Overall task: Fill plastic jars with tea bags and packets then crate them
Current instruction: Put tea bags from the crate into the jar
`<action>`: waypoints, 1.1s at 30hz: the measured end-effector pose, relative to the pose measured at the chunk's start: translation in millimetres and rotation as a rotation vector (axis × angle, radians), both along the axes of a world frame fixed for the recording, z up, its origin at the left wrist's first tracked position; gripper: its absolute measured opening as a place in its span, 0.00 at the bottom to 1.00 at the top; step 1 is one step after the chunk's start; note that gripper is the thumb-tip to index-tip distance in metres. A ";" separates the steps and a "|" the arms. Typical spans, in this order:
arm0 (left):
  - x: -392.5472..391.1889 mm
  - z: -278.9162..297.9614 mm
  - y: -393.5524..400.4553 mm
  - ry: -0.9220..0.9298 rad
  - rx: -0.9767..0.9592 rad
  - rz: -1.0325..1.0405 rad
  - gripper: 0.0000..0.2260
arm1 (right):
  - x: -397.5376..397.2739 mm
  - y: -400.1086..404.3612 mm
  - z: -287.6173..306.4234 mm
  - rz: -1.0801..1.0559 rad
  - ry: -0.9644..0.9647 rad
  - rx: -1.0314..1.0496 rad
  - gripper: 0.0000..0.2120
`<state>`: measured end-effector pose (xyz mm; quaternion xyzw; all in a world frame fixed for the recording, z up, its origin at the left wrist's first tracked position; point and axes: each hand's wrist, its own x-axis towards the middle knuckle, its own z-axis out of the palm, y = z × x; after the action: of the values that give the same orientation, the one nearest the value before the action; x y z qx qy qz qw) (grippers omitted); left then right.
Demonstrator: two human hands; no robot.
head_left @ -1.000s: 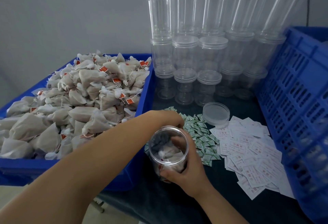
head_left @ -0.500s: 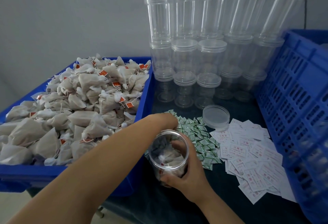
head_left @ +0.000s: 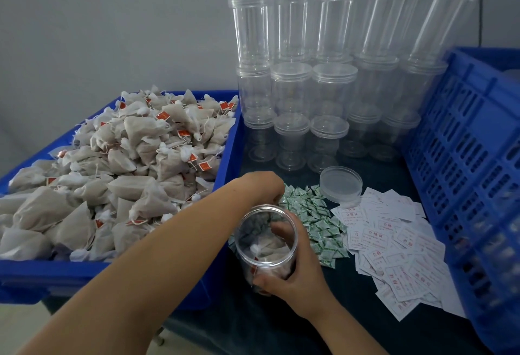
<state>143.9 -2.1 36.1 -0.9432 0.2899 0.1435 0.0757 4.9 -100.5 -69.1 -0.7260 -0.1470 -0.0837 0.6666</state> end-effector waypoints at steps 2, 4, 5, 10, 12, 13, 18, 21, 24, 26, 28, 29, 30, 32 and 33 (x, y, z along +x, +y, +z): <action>4.5 2.9 0.8 -0.037 -0.091 -0.037 0.02 | -0.6 0.0 0.2 0.002 0.007 -0.003 0.46; 7.7 10.8 2.3 -0.042 -0.227 -0.047 0.02 | -1.7 0.1 1.1 0.000 0.018 -0.001 0.46; 7.9 15.6 3.7 -0.043 -0.291 -0.046 0.02 | -1.9 0.0 1.5 0.002 0.024 0.001 0.46; -0.8 32.8 11.4 -0.055 -0.423 -0.026 0.04 | -2.1 -0.9 1.3 0.023 0.022 0.007 0.47; -8.3 42.7 14.8 -0.040 -0.519 -0.014 0.04 | -3.0 -1.1 1.7 0.038 0.031 0.017 0.47; -13.2 48.9 16.9 -0.033 -0.576 -0.011 0.04 | -3.6 -1.6 1.8 0.043 0.038 0.022 0.47; -47.3 77.4 25.3 0.036 -0.803 -0.072 0.04 | -5.3 -3.0 4.0 0.077 0.070 0.042 0.45; -66.7 82.5 28.9 0.149 -0.721 -0.106 0.04 | -5.7 -2.8 3.6 0.078 0.085 0.055 0.45; -79.0 77.7 30.6 0.250 -0.528 -0.145 0.07 | -3.6 -1.7 1.4 0.054 0.070 0.067 0.45; -84.5 71.9 28.4 0.250 -0.429 -0.182 0.08 | -1.7 -0.7 1.8 0.060 0.038 0.074 0.45; -87.4 66.8 24.4 0.237 -0.356 -0.199 0.08 | -0.6 -0.4 2.6 0.068 0.019 0.075 0.44; -87.8 65.3 22.9 0.233 -0.327 -0.194 0.07 | -0.3 -0.2 3.4 0.071 0.015 0.085 0.42; -87.4 64.7 21.7 0.237 -0.305 -0.186 0.07 | -0.1 -0.1 3.5 0.072 0.013 0.095 0.42; -85.4 64.5 20.2 0.267 -0.270 -0.174 0.06 | 0.2 -0.5 2.6 0.071 0.010 0.098 0.41; -84.8 64.3 19.4 0.281 -0.255 -0.175 0.06 | 0.0 -0.6 2.8 0.072 0.012 0.096 0.41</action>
<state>59.1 17.3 100.4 -0.8870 0.3945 0.2288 -0.0731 4.9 -101.1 -66.4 -0.6880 -0.1650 -0.0624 0.7040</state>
